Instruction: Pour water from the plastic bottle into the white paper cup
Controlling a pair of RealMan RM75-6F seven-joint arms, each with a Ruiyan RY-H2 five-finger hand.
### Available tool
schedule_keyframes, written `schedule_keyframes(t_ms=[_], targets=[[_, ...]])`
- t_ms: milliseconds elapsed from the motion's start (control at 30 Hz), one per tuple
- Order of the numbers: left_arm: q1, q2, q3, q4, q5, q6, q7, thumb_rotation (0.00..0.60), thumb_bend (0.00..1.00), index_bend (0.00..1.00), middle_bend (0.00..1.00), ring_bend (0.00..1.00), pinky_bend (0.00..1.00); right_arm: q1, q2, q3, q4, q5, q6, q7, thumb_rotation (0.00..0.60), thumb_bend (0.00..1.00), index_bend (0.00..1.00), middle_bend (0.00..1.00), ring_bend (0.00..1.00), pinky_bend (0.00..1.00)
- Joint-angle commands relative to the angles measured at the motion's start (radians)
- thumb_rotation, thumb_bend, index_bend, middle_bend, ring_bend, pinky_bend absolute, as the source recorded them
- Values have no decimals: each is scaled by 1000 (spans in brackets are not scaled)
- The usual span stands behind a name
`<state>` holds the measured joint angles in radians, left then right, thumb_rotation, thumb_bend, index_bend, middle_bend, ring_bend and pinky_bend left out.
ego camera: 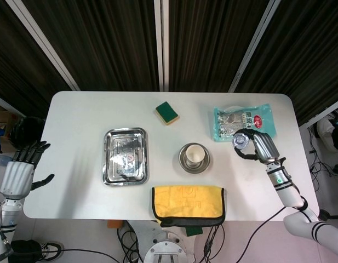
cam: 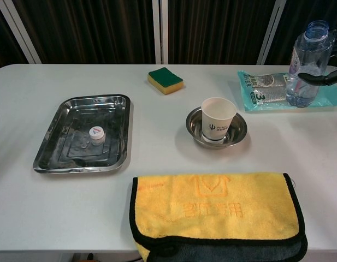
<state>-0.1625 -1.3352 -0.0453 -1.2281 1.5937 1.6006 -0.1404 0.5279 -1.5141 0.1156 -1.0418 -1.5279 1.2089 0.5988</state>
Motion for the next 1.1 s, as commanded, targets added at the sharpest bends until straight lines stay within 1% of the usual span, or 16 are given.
schedule_keyframes(t_ms=[33, 100, 267, 633, 1100], targets=[[1, -2, 0, 7, -3, -3, -15, 600, 88, 175, 172, 114, 162, 28, -12, 10, -1, 11, -26, -138, 600, 681, 760, 597, 422, 490], [2, -4, -1, 14, -4, -4, -24, 600, 88, 175, 172, 114, 162, 38, -23, 9, 8, 11, -37, -183, 600, 681, 761, 598, 423, 492], [4, -6, -3, 26, -10, -5, -48, 600, 89, 175, 172, 114, 162, 61, -44, -2, 33, 1, -63, -251, 600, 681, 761, 598, 424, 492], [14, -13, -10, 59, -27, -3, -102, 600, 88, 175, 172, 114, 162, 103, -74, -21, 50, -16, -107, -378, 600, 677, 761, 598, 423, 492], [23, -21, -18, 101, -39, 2, -162, 600, 88, 175, 172, 114, 162, 161, -94, -39, 66, -59, -125, -604, 600, 678, 761, 598, 423, 493]])
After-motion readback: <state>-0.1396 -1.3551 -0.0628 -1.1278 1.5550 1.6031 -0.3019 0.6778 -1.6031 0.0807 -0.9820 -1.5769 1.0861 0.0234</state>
